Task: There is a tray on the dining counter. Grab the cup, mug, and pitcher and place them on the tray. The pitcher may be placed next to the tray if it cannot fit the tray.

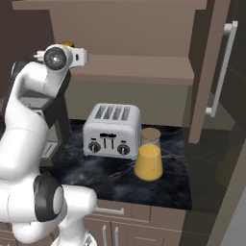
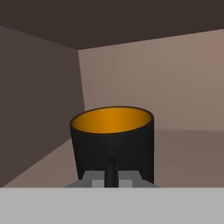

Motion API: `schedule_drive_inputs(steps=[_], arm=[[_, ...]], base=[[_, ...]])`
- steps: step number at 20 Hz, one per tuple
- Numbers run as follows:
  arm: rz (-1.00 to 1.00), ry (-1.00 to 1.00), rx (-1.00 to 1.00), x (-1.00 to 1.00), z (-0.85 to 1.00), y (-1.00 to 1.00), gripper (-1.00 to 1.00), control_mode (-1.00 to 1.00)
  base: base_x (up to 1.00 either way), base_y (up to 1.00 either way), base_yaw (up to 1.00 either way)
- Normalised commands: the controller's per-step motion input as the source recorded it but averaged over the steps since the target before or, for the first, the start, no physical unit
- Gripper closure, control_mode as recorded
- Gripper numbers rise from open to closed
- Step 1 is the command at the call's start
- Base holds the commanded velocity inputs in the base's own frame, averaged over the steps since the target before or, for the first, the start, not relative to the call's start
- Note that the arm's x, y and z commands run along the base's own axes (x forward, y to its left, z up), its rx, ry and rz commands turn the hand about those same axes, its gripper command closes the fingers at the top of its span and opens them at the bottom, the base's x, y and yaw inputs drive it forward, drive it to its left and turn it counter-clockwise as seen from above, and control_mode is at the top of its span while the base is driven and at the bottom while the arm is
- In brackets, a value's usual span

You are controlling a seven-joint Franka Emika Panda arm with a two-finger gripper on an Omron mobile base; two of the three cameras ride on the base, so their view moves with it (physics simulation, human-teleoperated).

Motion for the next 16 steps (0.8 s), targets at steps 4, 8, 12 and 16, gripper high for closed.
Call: schedule_drive_inputs(steps=[4, 8, 12, 16], arm=[[0.00, 0.00, 0.00, -0.55, 0.04, -0.09, 1.00, -1.00], [0.00, 0.00, 0.00, -0.40, 0.06, -0.09, 1.00, -1.00], [0.00, 0.00, 0.00, -0.44, 0.08, -0.18, 1.00, -1.00], [0.00, 0.00, 0.00, -0.46, 0.07, -0.21, 1.00, -1.00]], base=[[0.00, 0.00, 0.00], [0.00, 0.00, 0.00], [0.00, 0.00, 0.00], [0.00, 0.00, 0.00]])
